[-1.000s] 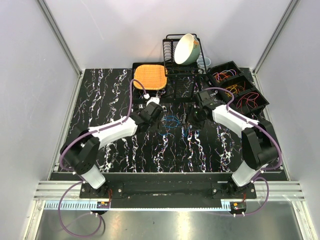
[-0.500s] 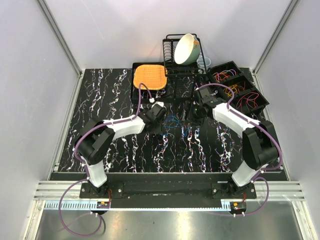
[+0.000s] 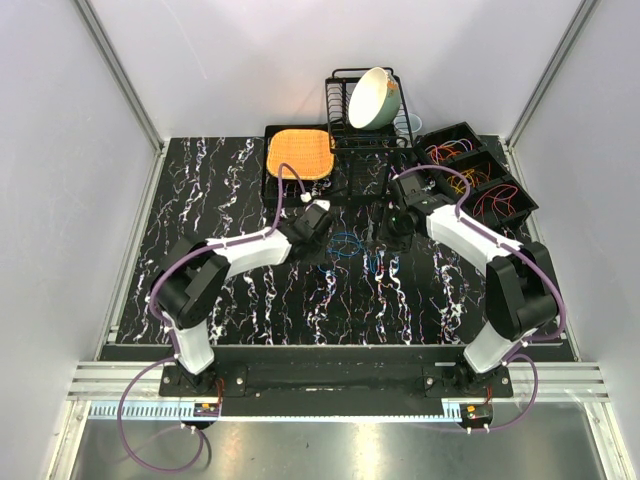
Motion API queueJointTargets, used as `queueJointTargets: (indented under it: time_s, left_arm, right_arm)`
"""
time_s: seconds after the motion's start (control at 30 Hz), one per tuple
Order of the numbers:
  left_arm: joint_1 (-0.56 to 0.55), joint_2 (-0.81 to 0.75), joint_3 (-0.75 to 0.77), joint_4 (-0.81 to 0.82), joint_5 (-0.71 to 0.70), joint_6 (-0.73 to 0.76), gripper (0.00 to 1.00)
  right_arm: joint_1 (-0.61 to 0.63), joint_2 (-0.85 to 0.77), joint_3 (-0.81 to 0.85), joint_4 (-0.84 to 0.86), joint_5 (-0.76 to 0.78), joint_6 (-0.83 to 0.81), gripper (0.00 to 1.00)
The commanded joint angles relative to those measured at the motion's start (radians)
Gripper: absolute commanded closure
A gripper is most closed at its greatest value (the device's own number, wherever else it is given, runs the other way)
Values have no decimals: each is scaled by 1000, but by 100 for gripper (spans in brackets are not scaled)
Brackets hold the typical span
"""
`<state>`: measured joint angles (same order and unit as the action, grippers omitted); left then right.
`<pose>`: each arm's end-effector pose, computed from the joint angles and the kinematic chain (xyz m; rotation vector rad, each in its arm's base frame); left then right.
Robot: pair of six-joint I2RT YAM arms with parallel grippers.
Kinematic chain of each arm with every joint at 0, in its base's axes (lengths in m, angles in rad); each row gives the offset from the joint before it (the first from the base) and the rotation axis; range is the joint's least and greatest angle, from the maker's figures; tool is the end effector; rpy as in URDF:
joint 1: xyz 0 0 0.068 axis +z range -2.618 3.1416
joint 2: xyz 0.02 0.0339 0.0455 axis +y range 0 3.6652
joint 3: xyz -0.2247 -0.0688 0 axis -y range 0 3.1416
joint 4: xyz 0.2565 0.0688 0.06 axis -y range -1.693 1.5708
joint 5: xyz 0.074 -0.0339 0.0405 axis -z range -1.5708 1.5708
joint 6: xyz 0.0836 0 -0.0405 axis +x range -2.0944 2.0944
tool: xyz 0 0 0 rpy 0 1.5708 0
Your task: Untangle the cables
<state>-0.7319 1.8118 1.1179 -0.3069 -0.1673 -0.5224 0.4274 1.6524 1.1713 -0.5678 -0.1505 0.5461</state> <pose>0.3021 -0.2527 0.0821 0.2061 2.5645 -0.2676 0.3329 0.1654 0.1361 0.1060 2.7011 0.5177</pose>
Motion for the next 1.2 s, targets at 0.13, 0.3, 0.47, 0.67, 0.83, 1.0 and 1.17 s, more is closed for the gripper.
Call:
queueJointTargets:
  time_s: [0.13,0.3,0.47,0.67,0.83,1.0,1.17]
  left_arm:
    - [-38,-173,129,-103,-60,36,100]
    - [-66,-190,183,-166,-104,44,100]
    - [-66,-192,177,-173,-106,36,100]
    - [-66,-200,160,-170,-110,33,100]
    - [-66,-200,152,-170,-113,30,100]
    - [-66,-198,140,-159,-110,29,100]
    - [-66,-201,135,-156,-110,28,100]
  right_arm:
    - [-67,-114,51,-37,48,-35,28]
    - [-67,-102,34,-23,-56,-14,29]
    - [-67,-95,-47,49,-130,14,32]
    - [-65,-69,-79,74,-147,3,34]
    - [-56,-42,-99,83,-141,-8,35]
    - [-39,0,-119,108,-144,-11,36]
    - [-19,26,-128,126,-150,0,44]
